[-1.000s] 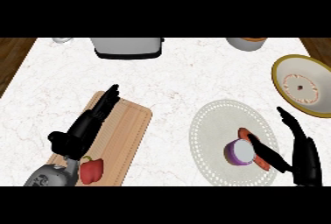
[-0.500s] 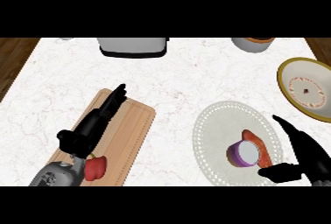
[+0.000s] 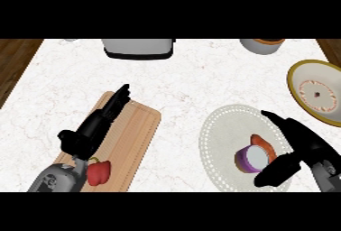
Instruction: Pick the can from the placemat and place it in the bowl
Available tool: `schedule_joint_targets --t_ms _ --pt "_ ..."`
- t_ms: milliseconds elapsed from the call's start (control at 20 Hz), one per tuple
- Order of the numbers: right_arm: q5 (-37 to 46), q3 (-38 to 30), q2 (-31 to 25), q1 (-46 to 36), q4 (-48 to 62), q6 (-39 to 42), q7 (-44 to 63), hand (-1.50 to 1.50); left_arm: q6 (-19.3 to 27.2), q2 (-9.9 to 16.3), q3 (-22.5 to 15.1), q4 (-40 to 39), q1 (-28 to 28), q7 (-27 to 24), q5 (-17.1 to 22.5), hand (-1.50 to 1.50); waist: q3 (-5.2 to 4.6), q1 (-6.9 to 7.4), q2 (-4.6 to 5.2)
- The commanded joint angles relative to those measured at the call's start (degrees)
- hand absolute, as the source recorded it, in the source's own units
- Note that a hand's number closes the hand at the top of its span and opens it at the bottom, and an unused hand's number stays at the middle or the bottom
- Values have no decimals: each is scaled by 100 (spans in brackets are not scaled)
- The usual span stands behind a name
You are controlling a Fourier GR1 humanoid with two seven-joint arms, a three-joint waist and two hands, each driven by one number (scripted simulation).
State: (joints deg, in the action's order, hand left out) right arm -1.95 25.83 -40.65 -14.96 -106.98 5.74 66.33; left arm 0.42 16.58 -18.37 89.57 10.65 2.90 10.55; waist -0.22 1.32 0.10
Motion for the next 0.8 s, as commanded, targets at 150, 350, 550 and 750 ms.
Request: schedule_joint_targets --t_ms 150,350,550,750 --pt "-260 299 305 -562 63 289 1583 -150 -41 -126 84 -99 -207 -277 -49 0 12 -87 -17" --pt "117 601 533 -832 457 192 1439 -150 139 -360 -117 -99 -99 -84 -307 0 15 -81 -10" --pt "437 745 481 -675 19 110 1619 -150 139 -299 -42 293 -138 249 -258 0 16 -113 -34" --pt "1110 935 581 -571 425 -41 1154 -150 -96 -252 163 -295 -120 -297 -271 0 15 -138 -7"
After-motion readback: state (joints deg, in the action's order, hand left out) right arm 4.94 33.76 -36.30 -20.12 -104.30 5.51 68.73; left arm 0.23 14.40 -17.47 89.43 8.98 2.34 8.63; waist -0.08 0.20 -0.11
